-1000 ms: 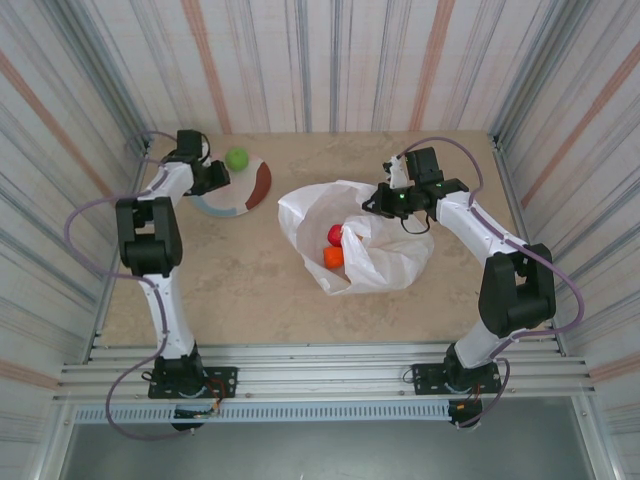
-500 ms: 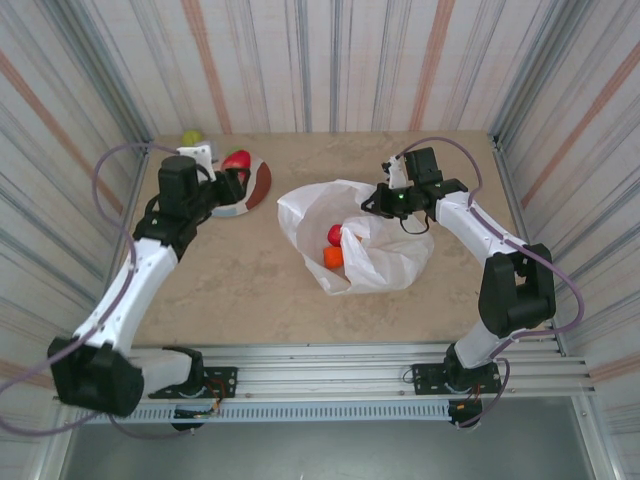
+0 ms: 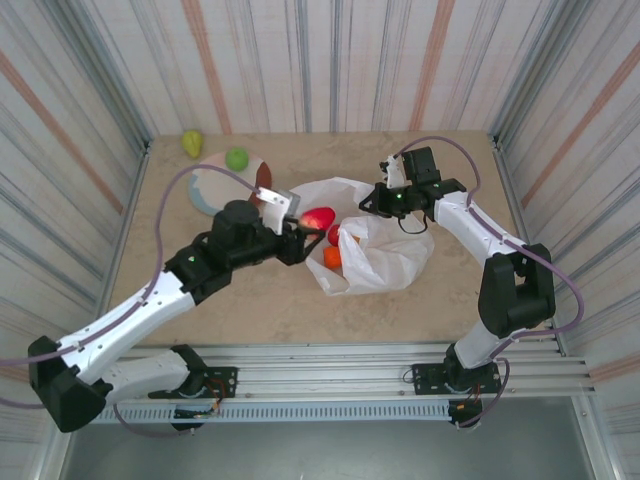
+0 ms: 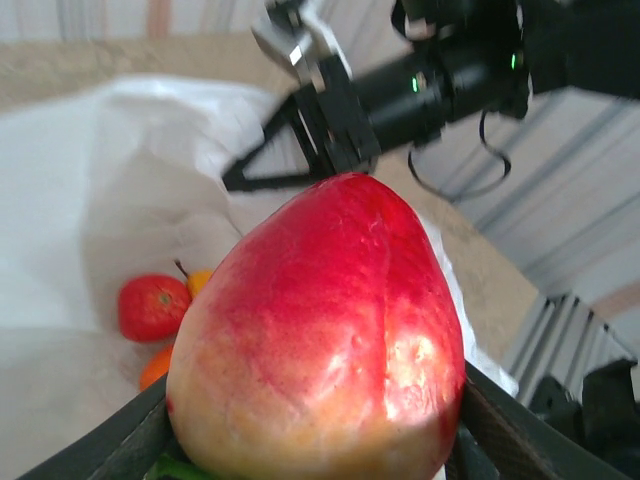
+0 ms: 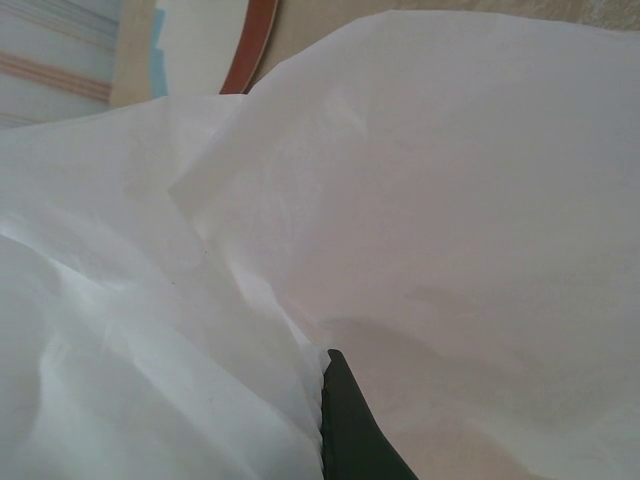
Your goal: Place the fruits into the plastic bag
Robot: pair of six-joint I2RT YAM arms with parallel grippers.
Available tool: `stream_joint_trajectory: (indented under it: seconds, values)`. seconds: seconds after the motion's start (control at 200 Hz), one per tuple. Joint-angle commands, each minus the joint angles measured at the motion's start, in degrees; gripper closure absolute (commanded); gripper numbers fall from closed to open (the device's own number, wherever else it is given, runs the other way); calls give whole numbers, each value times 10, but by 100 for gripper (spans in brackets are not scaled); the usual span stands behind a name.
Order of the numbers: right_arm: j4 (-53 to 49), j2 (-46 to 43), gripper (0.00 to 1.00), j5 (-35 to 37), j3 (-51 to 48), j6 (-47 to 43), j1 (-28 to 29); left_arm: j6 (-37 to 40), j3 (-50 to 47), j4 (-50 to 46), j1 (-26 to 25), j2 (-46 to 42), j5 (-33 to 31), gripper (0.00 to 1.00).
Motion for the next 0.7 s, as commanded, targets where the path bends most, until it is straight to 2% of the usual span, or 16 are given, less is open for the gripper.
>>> stream_joint_trajectory:
  seconds: [0.0, 0.16, 0.696]
  values:
    - [-6, -17, 100, 11, 15, 9, 2, -18, -17, -6, -8, 17, -26, 50]
    - [-6, -17, 100, 10, 15, 11, 2, -44, -23, -7, -8, 65, -53, 47]
    - [-7, -15, 100, 11, 16, 11, 5, -58, 91, 80, -31, 329, -16, 40]
